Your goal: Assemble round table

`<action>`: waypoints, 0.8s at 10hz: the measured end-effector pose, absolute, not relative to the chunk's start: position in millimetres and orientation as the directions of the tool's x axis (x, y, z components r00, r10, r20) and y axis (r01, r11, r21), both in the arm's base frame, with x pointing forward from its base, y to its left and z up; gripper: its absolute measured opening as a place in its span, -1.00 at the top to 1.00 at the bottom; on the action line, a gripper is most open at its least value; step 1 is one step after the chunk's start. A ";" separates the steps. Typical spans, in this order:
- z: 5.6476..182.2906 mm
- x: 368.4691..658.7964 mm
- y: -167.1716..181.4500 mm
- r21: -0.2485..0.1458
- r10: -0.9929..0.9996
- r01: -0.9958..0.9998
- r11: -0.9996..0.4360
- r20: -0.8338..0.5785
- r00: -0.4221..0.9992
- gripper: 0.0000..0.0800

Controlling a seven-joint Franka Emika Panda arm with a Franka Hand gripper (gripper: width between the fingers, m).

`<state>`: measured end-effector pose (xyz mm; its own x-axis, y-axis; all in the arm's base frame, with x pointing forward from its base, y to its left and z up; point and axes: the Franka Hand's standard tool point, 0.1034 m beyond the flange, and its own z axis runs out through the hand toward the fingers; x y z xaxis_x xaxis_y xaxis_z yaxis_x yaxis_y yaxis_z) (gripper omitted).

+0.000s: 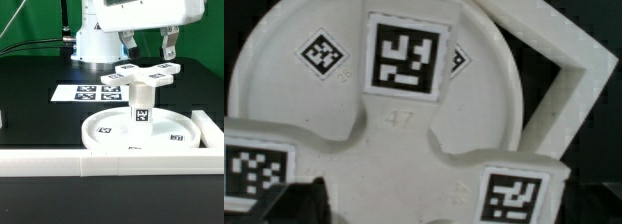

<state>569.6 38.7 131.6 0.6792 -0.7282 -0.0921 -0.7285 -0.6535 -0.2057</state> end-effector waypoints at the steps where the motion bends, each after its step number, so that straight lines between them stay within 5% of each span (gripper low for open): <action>1: 132.3 571.7 38.5 -0.200 -0.654 -0.651 -0.732 -0.060 0.754 -0.62; 8: 137.8 577.8 44.4 -0.181 -0.156 -0.143 -0.973 0.054 0.986 -0.62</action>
Offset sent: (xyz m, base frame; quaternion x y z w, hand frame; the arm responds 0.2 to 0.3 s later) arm 0.0095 0.0145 0.0081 -0.0207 -0.0224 -0.1942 0.9805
